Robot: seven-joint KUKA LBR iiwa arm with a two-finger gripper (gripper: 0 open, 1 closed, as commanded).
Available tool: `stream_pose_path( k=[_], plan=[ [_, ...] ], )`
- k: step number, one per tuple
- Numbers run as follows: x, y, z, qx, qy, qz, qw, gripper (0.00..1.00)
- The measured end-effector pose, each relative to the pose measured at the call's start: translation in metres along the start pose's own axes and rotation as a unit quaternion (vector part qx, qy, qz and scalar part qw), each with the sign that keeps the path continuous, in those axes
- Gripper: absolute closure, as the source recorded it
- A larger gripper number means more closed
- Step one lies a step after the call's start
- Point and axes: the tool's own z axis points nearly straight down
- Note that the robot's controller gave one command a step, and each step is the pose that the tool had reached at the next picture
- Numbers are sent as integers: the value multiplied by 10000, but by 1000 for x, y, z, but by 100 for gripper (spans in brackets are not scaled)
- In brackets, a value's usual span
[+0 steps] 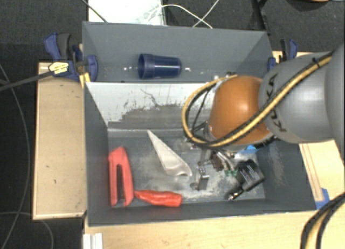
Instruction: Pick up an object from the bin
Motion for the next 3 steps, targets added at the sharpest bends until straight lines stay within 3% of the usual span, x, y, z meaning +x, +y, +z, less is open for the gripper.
stream_pose_path(
  k=[1,2,3],
  plan=[
    [28,20,48,-2,-106,499,9987,0],
    [-13,15,-66,-2,-99,189,9998,0],
    [18,30,44,5,-18,1089,9940,0]
  ],
)
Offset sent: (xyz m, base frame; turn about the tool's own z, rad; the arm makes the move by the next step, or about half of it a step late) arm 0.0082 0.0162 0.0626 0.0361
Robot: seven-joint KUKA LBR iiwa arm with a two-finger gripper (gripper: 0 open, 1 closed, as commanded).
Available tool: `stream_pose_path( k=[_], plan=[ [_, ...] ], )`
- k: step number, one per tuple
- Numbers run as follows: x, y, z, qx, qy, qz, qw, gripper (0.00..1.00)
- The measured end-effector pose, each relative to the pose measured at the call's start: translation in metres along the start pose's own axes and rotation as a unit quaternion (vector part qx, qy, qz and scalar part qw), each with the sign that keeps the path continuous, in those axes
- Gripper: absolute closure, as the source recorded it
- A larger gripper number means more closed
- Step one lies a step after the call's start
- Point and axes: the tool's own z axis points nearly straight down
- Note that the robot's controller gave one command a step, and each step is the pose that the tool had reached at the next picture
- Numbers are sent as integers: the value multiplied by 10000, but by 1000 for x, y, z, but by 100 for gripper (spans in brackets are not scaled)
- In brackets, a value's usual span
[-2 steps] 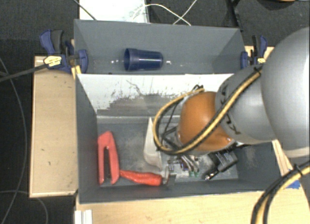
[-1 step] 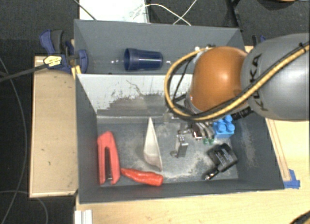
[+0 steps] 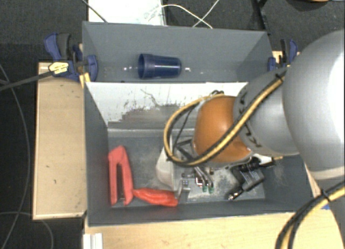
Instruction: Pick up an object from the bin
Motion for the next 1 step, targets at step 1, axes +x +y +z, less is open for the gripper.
stream_pose_path(
  k=[1],
  plan=[
    [-6,23,-60,-37,-185,-1076,9940,0]
  ],
)
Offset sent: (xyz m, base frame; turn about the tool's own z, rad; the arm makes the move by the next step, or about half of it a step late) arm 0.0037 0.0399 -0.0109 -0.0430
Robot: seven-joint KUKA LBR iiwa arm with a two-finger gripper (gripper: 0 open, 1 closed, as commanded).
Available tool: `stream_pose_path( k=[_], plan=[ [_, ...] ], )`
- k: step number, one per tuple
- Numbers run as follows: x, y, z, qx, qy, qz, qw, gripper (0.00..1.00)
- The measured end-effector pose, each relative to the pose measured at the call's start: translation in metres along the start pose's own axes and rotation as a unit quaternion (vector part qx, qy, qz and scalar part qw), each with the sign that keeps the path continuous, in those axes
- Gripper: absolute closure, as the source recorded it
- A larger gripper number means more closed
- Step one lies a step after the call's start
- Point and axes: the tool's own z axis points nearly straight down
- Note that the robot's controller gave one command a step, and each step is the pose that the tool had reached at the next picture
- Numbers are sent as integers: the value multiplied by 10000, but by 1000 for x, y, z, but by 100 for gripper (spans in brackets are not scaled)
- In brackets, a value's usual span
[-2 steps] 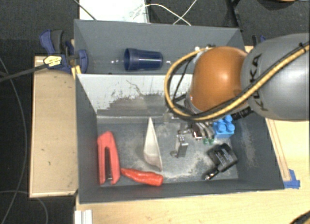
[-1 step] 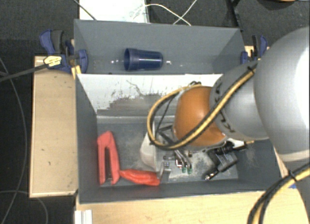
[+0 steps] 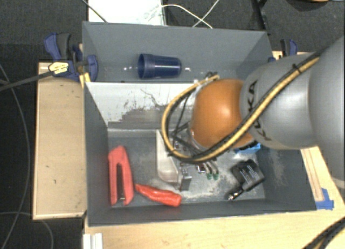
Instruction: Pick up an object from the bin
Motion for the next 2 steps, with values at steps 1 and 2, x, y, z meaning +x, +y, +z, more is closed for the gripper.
stream_pose_path(
  k=[1,2],
  plan=[
    [1,19,65,4,85,816,9966,0],
    [7,-42,37,0,15,-28,10000,100]
  ],
)
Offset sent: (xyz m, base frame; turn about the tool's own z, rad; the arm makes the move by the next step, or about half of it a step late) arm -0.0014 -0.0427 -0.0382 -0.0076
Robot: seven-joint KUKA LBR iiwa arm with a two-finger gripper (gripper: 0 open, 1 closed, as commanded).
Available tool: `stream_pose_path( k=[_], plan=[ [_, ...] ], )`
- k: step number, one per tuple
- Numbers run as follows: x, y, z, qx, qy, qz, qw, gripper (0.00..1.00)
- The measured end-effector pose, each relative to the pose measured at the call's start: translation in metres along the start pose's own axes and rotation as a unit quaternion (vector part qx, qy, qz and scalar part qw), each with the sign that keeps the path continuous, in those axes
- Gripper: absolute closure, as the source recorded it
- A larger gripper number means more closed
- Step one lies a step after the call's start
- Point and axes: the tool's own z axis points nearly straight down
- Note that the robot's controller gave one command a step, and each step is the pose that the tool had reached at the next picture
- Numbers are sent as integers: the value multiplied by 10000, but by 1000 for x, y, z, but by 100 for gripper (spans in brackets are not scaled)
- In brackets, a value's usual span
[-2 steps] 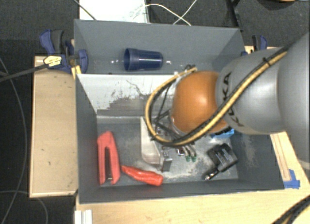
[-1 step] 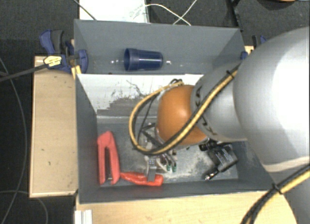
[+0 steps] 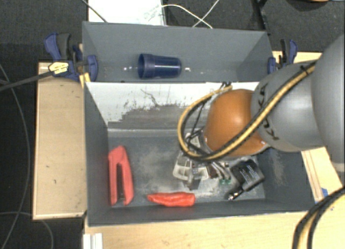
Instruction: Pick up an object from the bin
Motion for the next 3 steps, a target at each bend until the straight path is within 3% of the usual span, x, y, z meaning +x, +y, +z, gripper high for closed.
stream_pose_path(
  k=[1,2,3],
  plan=[
    [0,0,0,0,0,2,10000,100],
    [9,40,-73,-7,-7,-2414,9704,100],
    [3,31,-99,-12,14,-2195,9756,100]
  ],
)
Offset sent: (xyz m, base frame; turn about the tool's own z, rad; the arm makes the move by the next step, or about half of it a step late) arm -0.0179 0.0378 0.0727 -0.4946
